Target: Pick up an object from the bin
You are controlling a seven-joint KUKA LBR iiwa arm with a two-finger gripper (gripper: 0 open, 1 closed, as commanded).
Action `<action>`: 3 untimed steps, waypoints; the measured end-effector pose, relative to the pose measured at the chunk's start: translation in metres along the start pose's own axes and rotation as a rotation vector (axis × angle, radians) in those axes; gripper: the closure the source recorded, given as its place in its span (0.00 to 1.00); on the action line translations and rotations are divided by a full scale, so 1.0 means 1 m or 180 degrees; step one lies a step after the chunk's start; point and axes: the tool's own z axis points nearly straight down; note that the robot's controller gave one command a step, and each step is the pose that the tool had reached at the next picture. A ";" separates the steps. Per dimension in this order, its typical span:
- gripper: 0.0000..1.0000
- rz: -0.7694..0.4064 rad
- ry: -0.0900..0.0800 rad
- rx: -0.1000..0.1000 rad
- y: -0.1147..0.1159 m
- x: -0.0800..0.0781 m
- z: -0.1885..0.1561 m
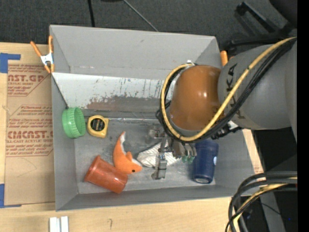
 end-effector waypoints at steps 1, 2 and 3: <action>0.00 0.0004 -0.0023 -0.0002 0.000 -0.002 -0.004; 0.00 -0.0097 -0.0050 -0.0003 -0.028 -0.016 0.037; 1.00 0.0312 -0.0029 -0.0003 -0.048 -0.008 0.094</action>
Offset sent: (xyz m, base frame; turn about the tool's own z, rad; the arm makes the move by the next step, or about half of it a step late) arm 0.0200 -0.0467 -0.0642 -0.0410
